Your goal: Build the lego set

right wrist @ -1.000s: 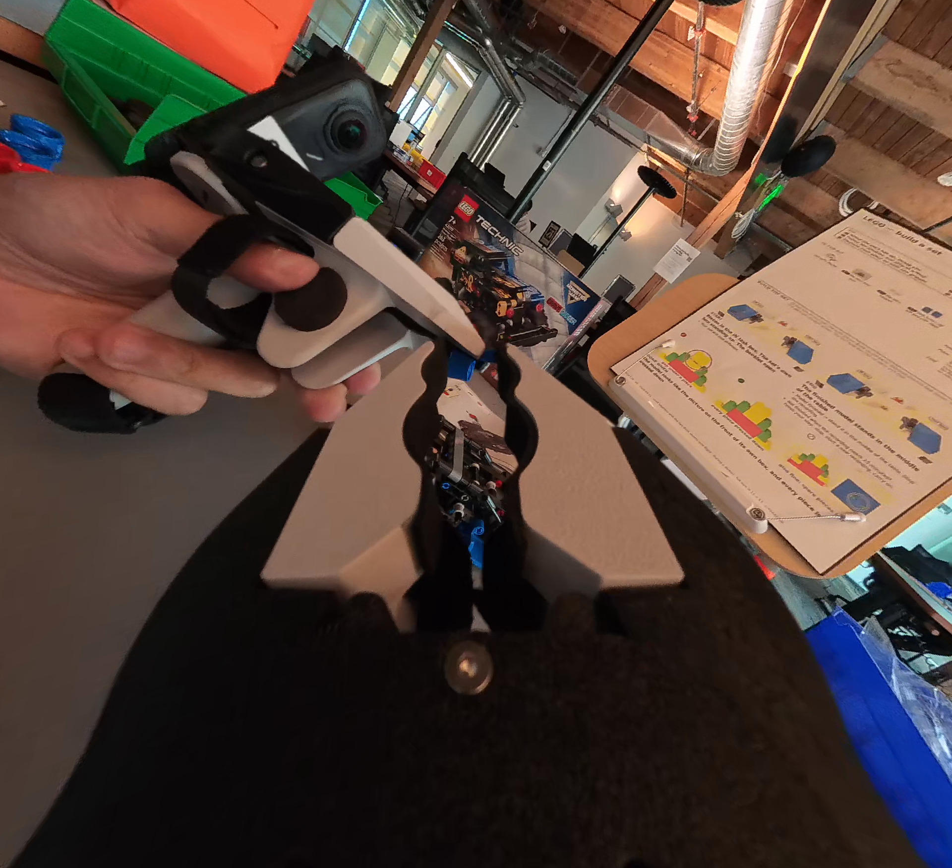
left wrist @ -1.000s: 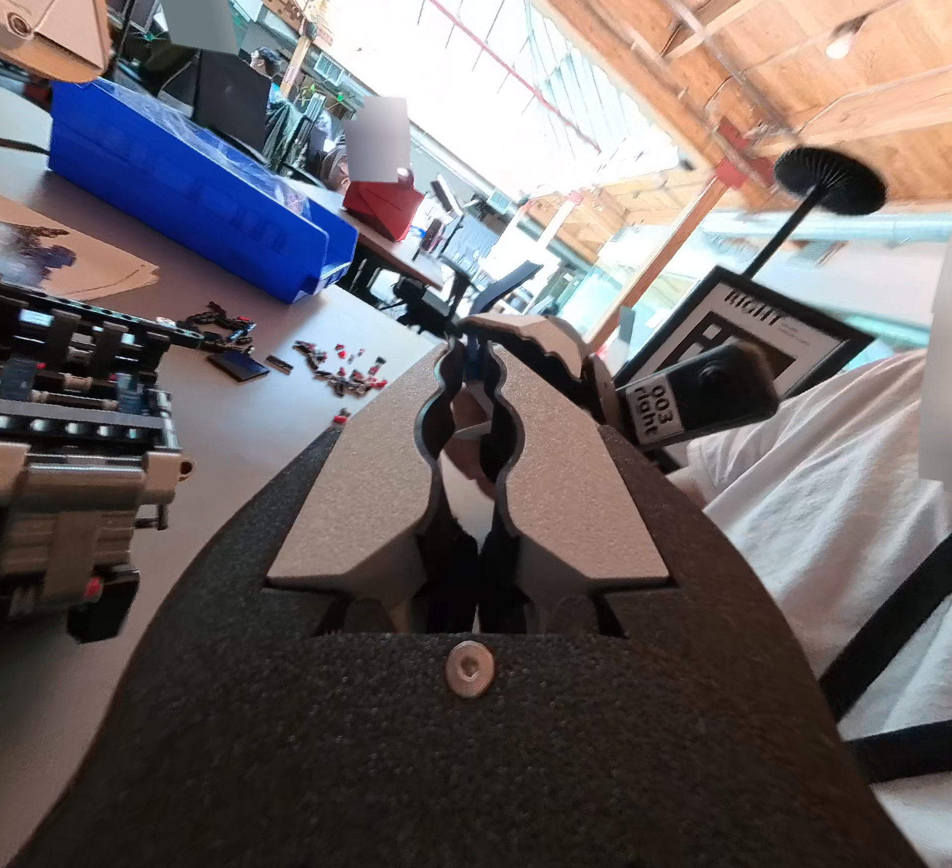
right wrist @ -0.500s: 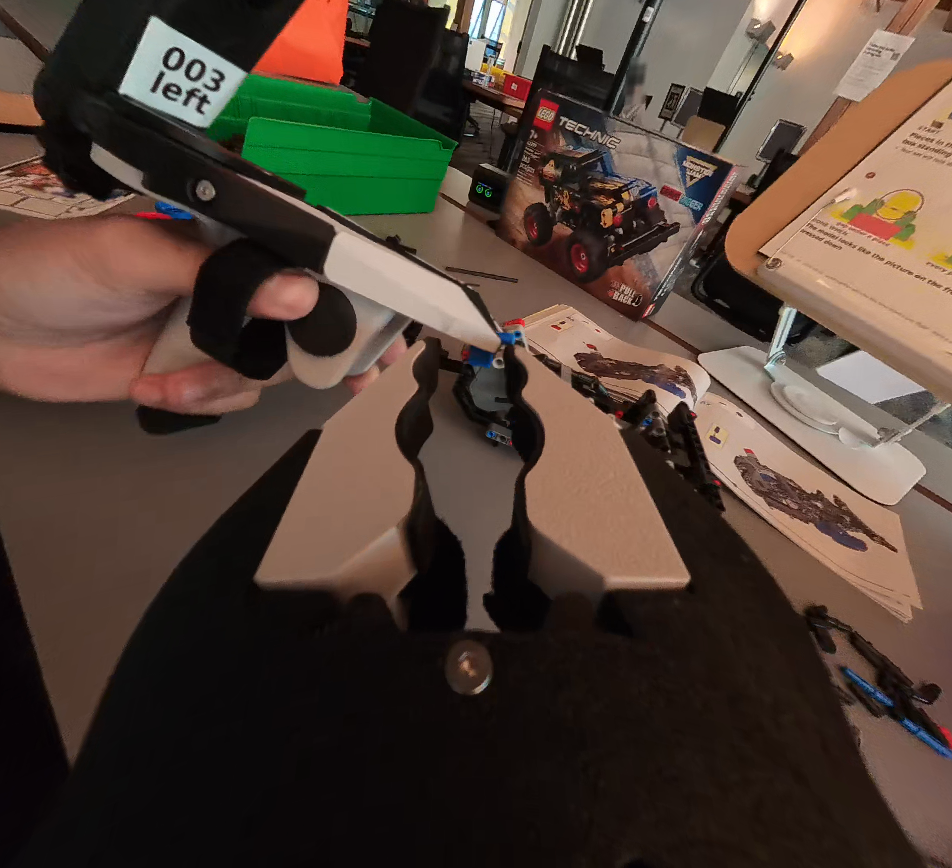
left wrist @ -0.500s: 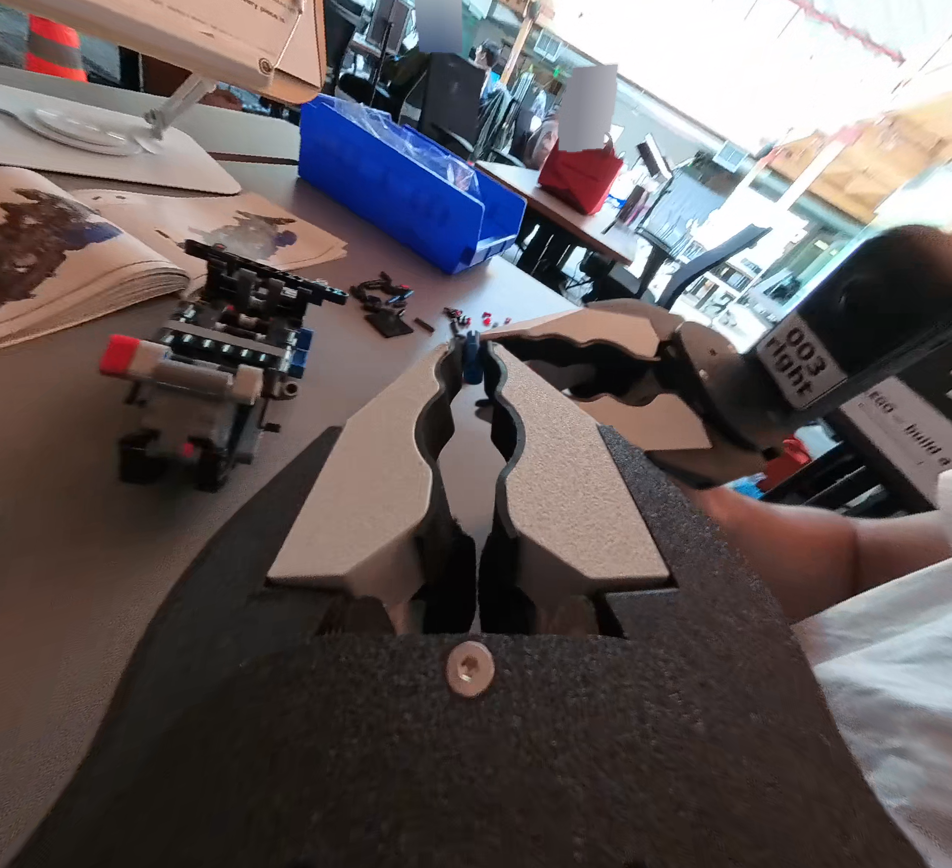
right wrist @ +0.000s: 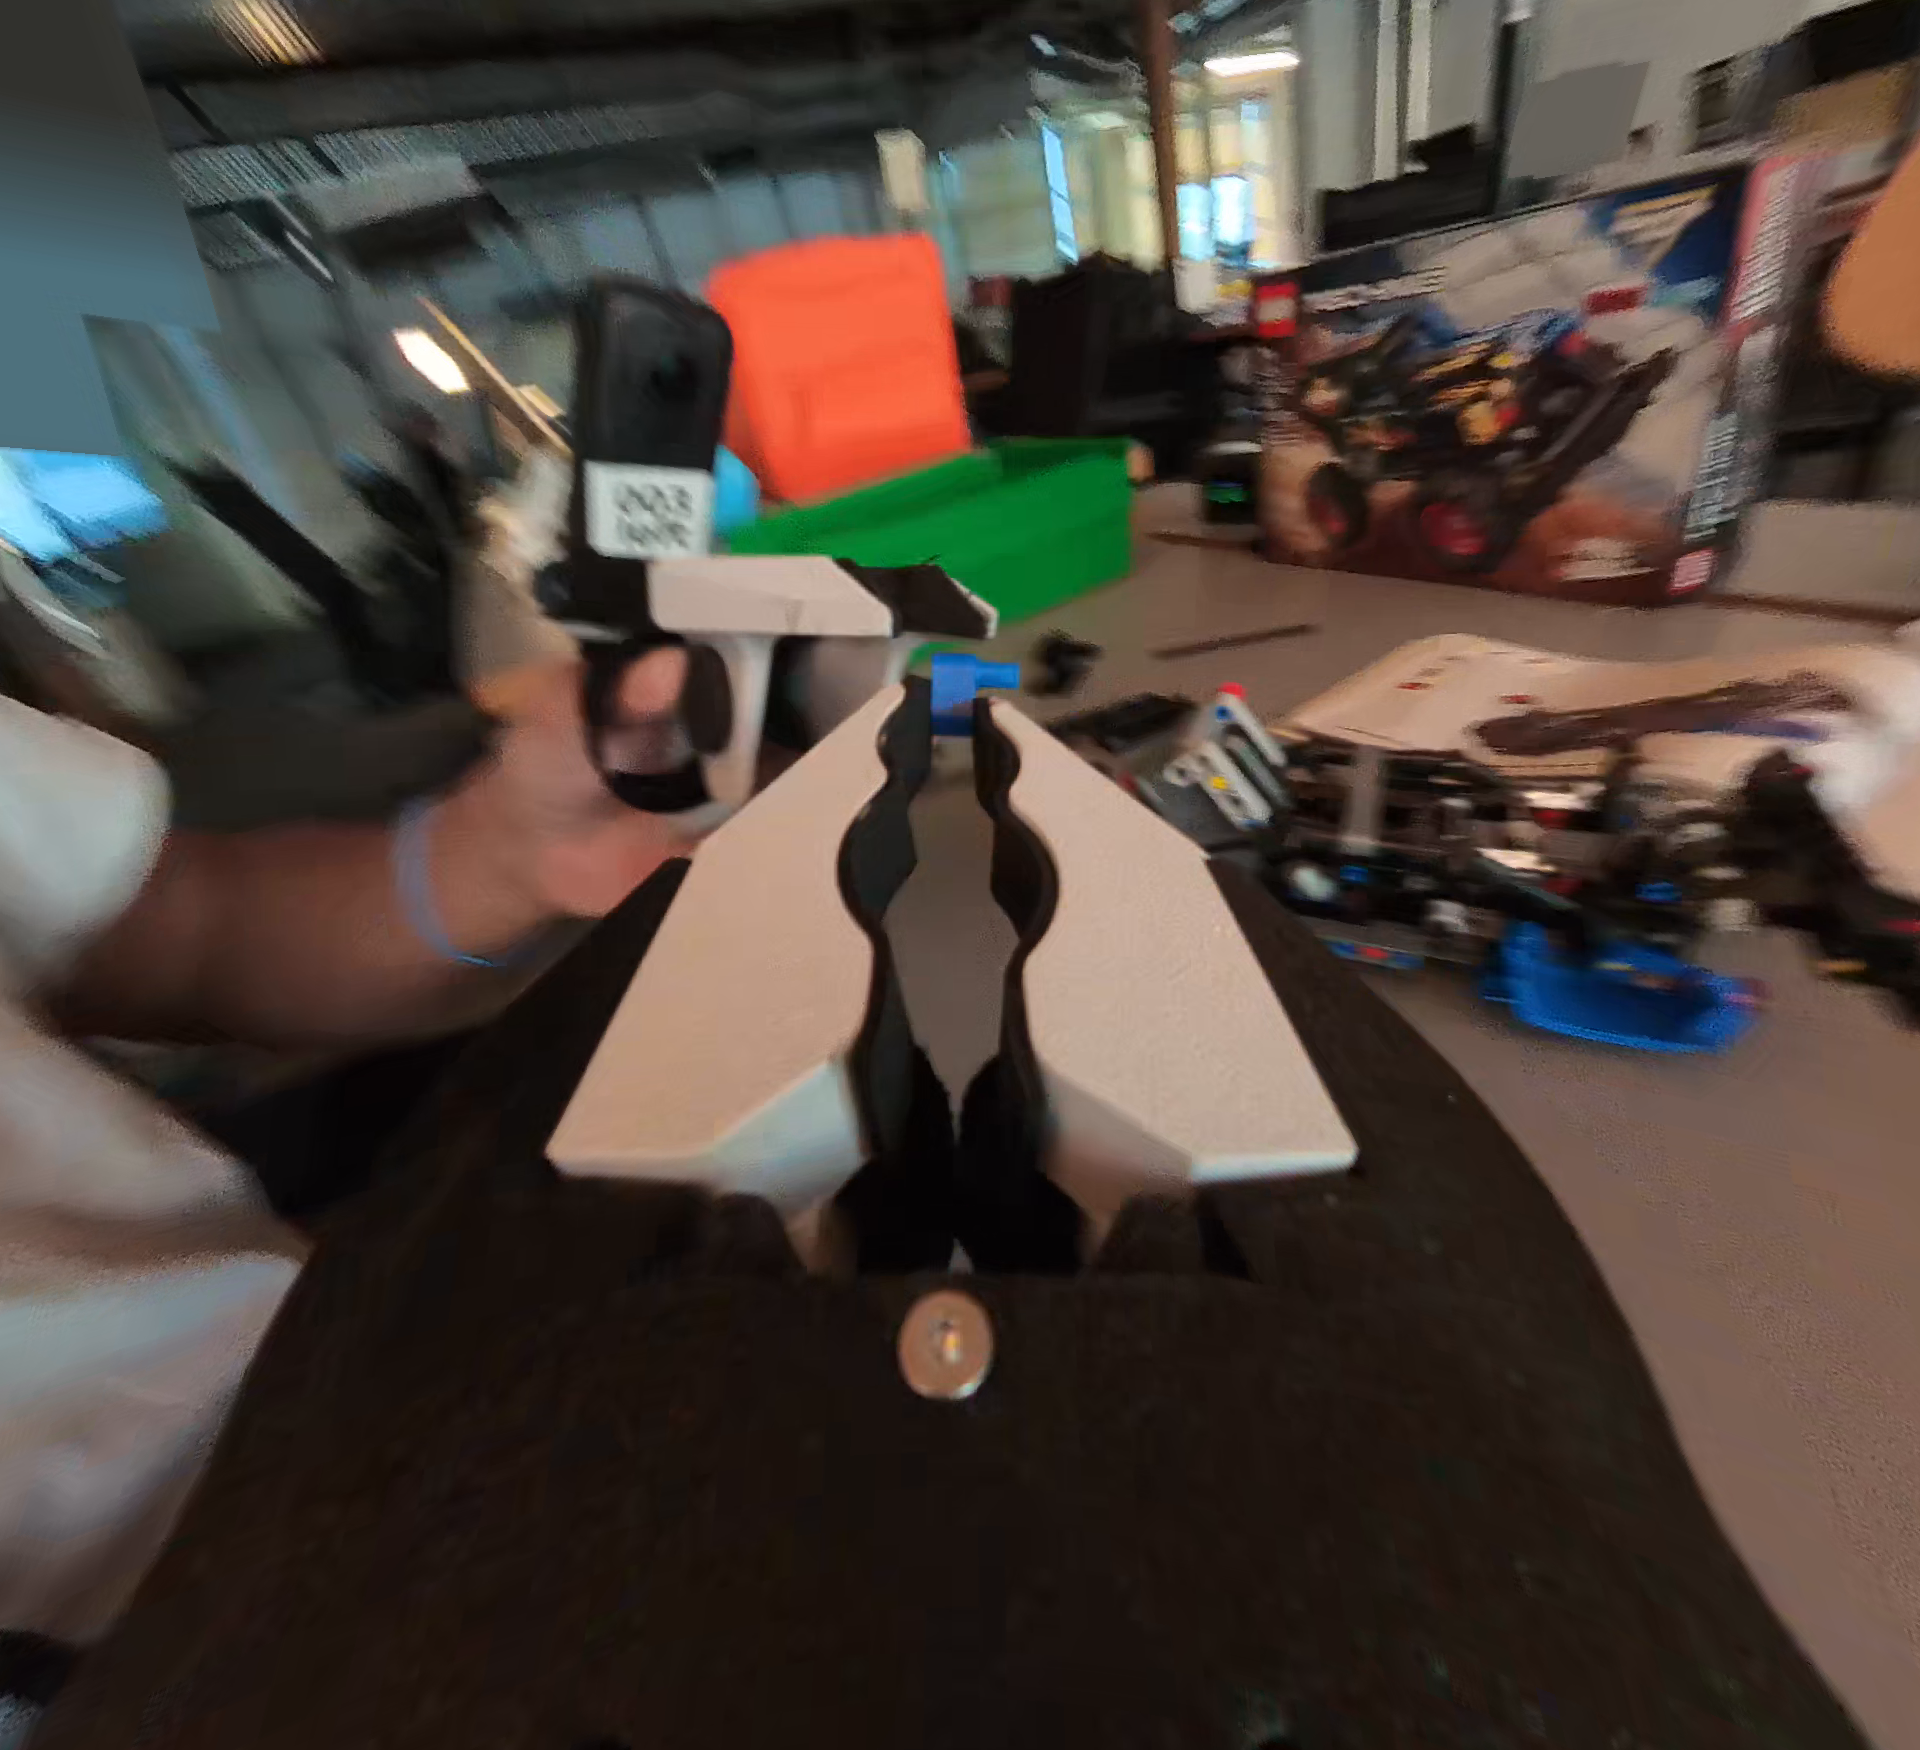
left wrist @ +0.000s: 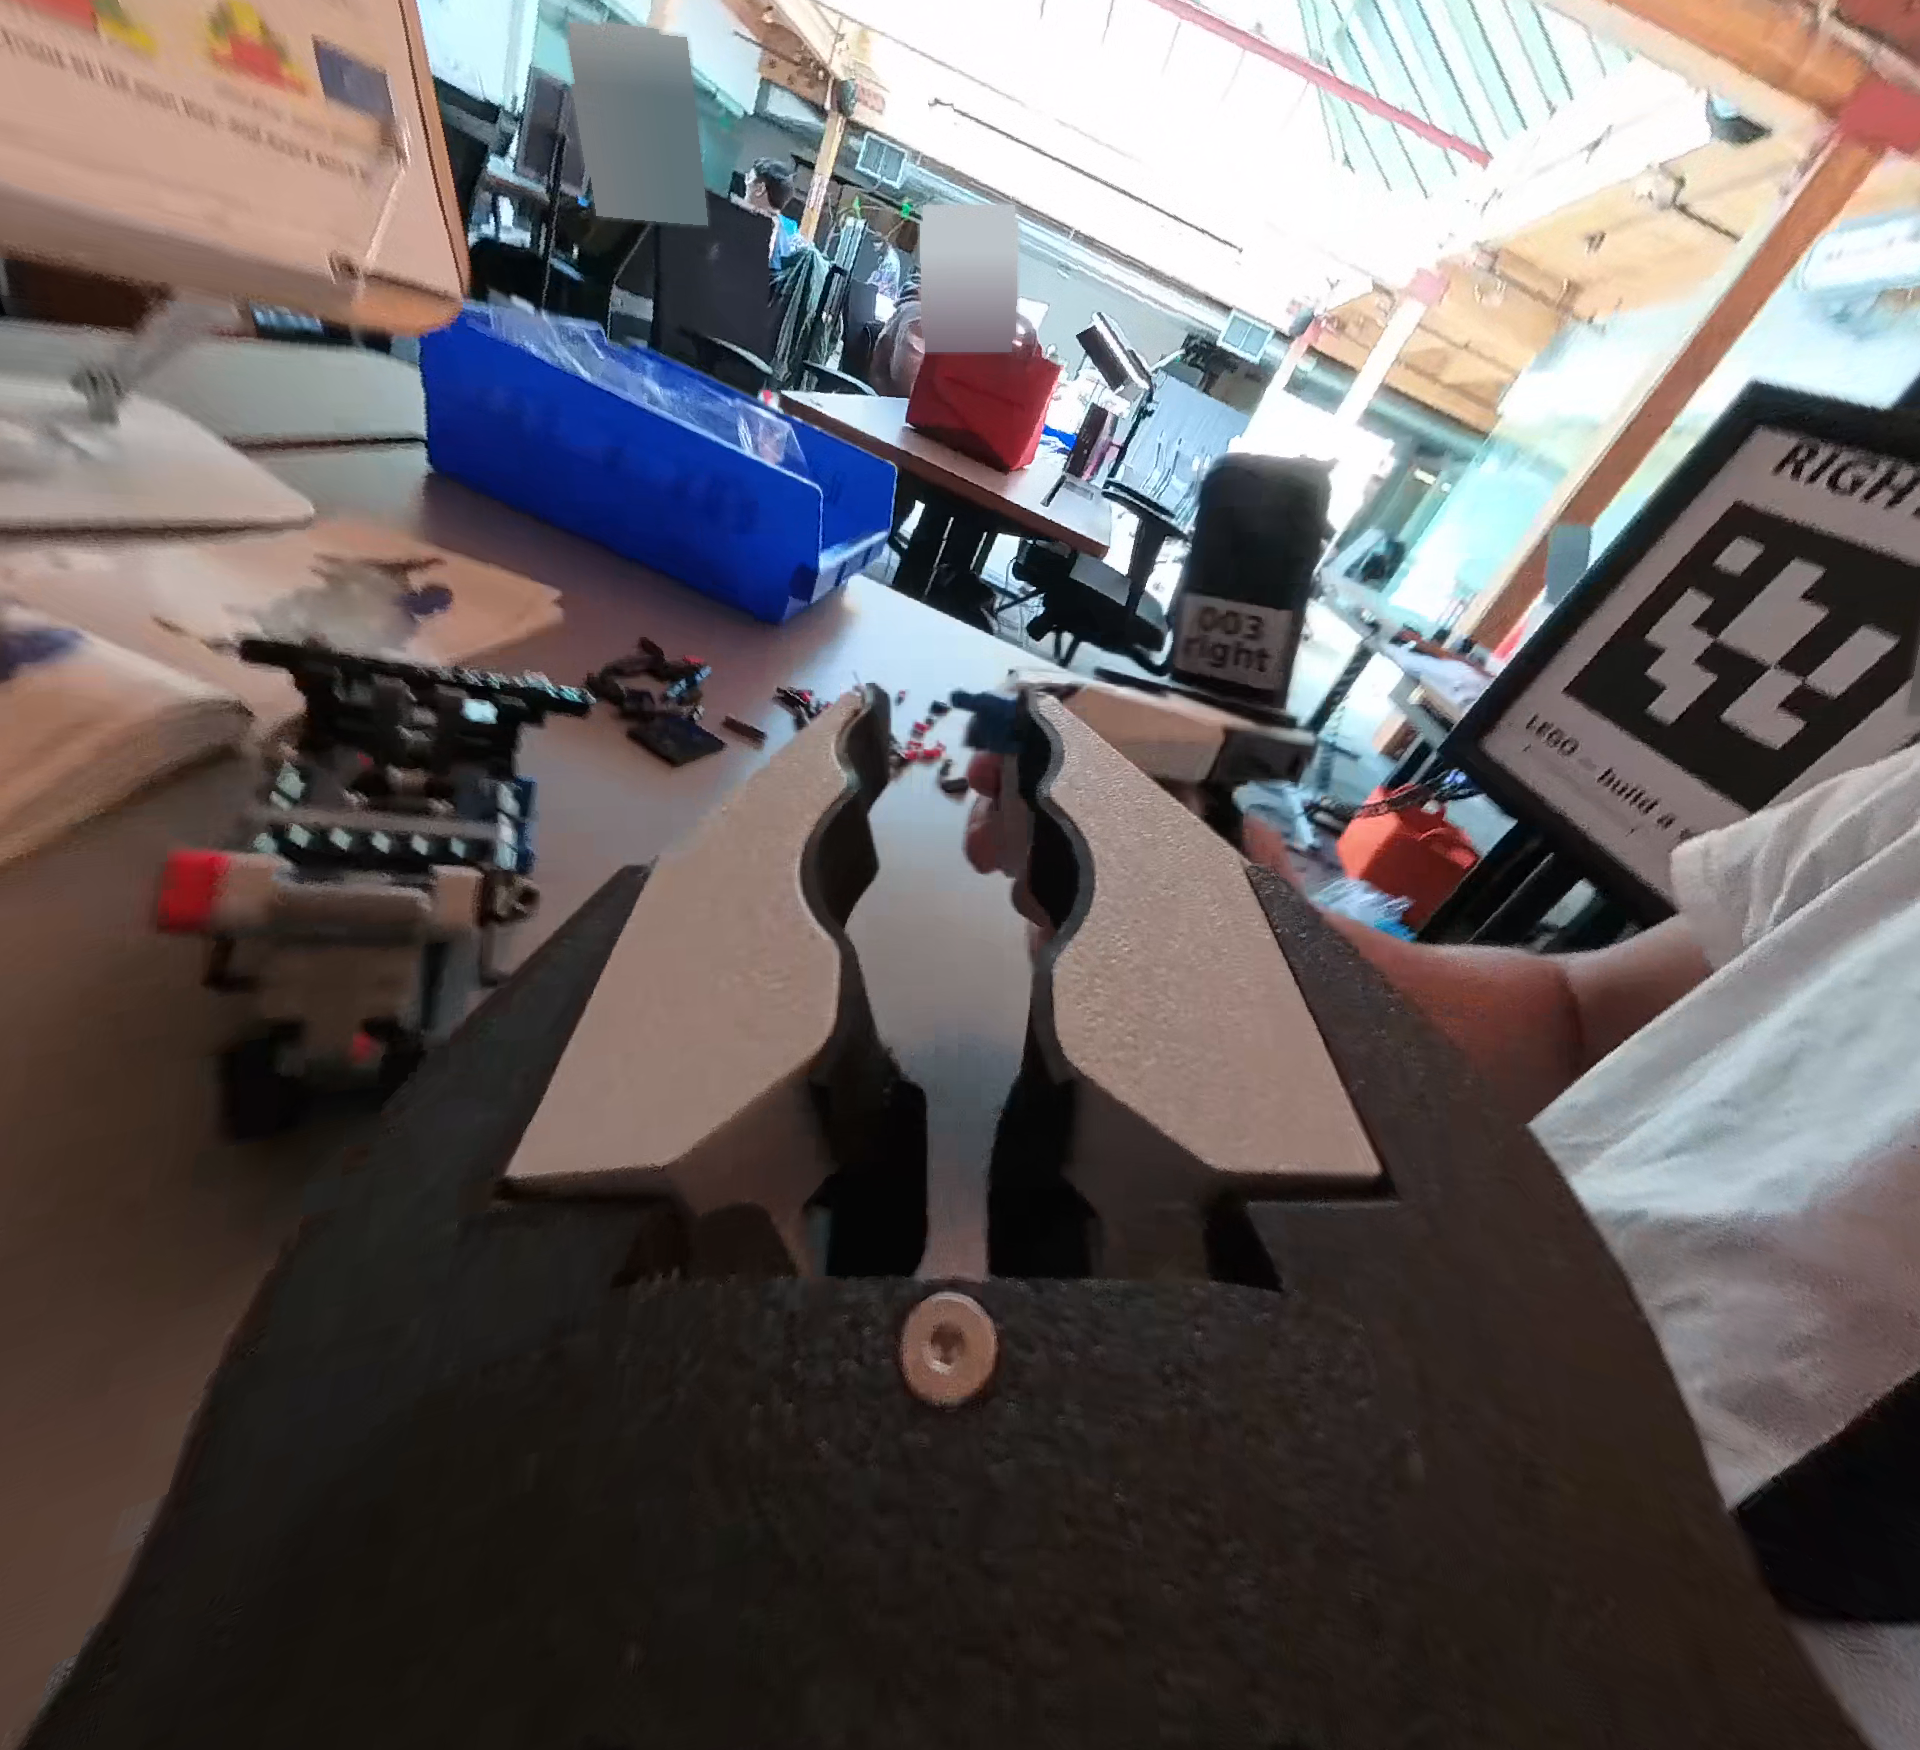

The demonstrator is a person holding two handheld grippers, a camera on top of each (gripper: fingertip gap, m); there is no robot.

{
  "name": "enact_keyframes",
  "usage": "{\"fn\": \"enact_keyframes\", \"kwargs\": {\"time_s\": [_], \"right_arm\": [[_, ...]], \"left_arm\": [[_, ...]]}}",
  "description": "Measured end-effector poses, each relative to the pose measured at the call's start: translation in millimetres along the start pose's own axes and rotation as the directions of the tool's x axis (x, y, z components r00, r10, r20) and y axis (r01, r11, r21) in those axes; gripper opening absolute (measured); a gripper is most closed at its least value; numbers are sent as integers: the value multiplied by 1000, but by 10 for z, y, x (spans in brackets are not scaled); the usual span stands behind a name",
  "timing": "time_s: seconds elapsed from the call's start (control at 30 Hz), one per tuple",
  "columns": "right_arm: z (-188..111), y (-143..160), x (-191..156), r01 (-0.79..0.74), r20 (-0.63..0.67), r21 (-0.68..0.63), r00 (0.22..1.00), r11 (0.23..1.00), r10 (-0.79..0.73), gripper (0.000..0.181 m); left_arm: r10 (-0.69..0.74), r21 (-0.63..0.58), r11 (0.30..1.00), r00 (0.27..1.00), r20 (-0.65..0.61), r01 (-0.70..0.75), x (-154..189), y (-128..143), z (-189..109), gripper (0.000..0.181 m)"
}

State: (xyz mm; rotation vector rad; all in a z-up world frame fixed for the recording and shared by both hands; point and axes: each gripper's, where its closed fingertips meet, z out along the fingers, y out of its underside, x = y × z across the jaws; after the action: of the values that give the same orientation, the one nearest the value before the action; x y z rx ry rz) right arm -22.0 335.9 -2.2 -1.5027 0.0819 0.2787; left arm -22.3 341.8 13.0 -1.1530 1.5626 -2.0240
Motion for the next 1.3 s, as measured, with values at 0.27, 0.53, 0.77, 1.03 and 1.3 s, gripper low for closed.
{"fn": "enact_keyframes", "kwargs": {"time_s": [0.27, 0.53, 0.77, 1.03, 1.3], "right_arm": [[-84, -279, -133, -713, 518, 60, 620, 698, 589, 7], [-10, -79, -287, -801, 603, -113, 416, 588, 681, 7], [-3, -26, -311, -765, 577, -151, 446, 626, 684, 6], [79, 232, -58, -394, 203, -114, 889, 912, 410, 14], [154, 307, -72, -197, 26, -125, 979, 972, 202, 12]], "left_arm": [[743, -213, 665, 662, 97, -716, 86, 126, 62, 45], [830, -222, 554, 553, 71, -803, 179, 120, 80, 26], [853, -277, 506, 522, 21, -817, 164, 194, 22, 15], [916, -408, 334, 395, -72, -849, -51, 287, -85, 14], [947, -468, 147, 260, -186, -871, -211, 408, -73, 14]]}}
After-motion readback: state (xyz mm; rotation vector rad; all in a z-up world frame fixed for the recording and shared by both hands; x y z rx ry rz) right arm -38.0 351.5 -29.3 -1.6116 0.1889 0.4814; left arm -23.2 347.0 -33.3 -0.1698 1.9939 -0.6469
